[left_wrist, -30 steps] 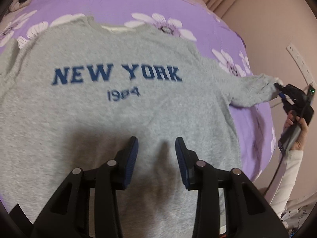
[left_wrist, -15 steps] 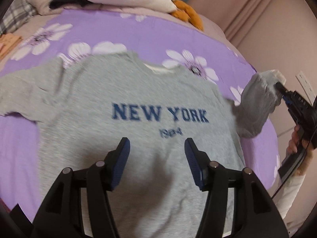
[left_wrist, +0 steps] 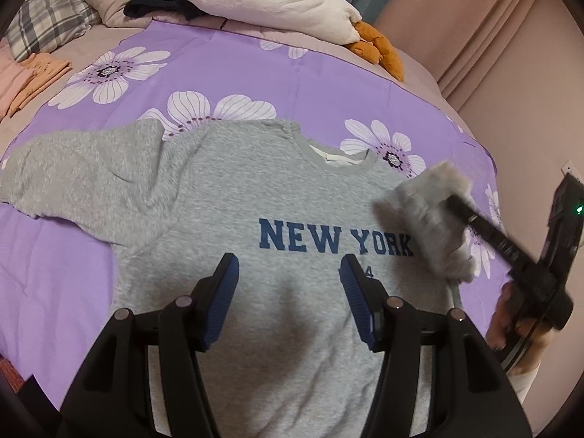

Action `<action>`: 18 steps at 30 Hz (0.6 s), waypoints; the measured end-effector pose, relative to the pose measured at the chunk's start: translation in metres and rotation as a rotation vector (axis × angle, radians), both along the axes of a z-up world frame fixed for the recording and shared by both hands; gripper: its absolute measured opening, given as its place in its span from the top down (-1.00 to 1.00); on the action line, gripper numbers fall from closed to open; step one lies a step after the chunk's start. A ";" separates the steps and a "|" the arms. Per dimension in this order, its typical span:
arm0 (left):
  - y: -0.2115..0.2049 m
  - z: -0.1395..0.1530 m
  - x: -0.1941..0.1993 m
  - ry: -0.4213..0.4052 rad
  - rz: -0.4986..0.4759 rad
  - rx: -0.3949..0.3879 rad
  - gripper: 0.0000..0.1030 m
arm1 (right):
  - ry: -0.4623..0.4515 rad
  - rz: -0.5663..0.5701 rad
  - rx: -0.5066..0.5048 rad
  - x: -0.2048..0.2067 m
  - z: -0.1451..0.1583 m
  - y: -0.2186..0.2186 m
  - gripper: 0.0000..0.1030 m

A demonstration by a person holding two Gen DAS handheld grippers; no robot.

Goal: Fold small clothes
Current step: 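Lift the held sleeve with the right gripper and carry it across the shirt front, then lower the sleeve onto the shirt front and open the right gripper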

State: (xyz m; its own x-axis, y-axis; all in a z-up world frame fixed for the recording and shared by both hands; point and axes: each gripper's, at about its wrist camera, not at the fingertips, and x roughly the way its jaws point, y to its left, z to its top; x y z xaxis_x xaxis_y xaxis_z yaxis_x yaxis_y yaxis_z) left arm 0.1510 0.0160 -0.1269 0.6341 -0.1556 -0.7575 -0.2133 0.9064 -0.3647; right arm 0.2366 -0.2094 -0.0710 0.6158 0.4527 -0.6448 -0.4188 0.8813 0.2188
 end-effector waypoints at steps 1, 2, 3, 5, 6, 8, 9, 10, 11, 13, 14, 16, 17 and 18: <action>0.000 -0.001 0.001 0.000 -0.002 -0.002 -0.12 | 0.024 0.019 -0.008 0.000 -0.007 0.008 0.70; 0.000 -0.002 0.002 0.002 -0.006 -0.005 -0.12 | 0.040 0.031 -0.014 0.000 -0.011 0.014 0.70; 0.000 -0.003 0.004 0.005 -0.010 -0.006 -0.12 | 0.056 0.043 -0.020 0.000 -0.017 0.019 0.70; -0.001 -0.004 0.007 0.005 -0.013 -0.005 -0.12 | 0.076 0.052 -0.040 -0.001 -0.026 0.027 0.69; -0.002 -0.005 0.008 0.005 -0.014 -0.004 -0.12 | 0.086 0.054 -0.048 -0.001 -0.029 0.030 0.70; -0.003 -0.006 0.011 0.007 -0.018 -0.005 -0.12 | 0.106 0.069 -0.056 -0.001 -0.035 0.036 0.69; -0.004 -0.006 0.012 0.008 -0.021 -0.007 -0.12 | 0.113 0.075 -0.056 -0.001 -0.037 0.038 0.69; -0.005 -0.007 0.014 0.012 -0.025 -0.010 -0.12 | 0.119 0.081 -0.054 -0.002 -0.039 0.041 0.69; -0.006 -0.008 0.015 0.014 -0.029 -0.013 -0.13 | 0.123 0.084 -0.051 -0.002 -0.040 0.043 0.69; -0.008 -0.009 0.019 0.016 -0.035 -0.018 -0.17 | 0.140 0.090 -0.032 -0.002 -0.041 0.042 0.69; -0.010 -0.009 0.021 0.016 -0.039 -0.021 -0.21 | 0.147 0.091 -0.027 -0.001 -0.041 0.042 0.67; -0.013 -0.010 0.024 0.012 -0.045 -0.030 -0.28 | 0.166 0.107 0.008 -0.001 -0.039 0.040 0.53; -0.014 -0.009 0.026 0.011 -0.047 -0.035 -0.31 | 0.171 0.110 0.021 -0.001 -0.037 0.038 0.42; -0.016 -0.009 0.029 0.009 -0.051 -0.042 -0.31 | 0.175 0.107 0.038 -0.001 -0.034 0.035 0.11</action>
State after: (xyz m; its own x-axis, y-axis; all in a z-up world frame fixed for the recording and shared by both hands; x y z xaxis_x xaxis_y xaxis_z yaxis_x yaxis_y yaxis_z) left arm 0.1797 -0.0003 -0.1362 0.6179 -0.2190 -0.7552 -0.1707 0.9001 -0.4007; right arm 0.2359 -0.1748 -0.1053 0.4430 0.5359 -0.7187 -0.4627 0.8234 0.3287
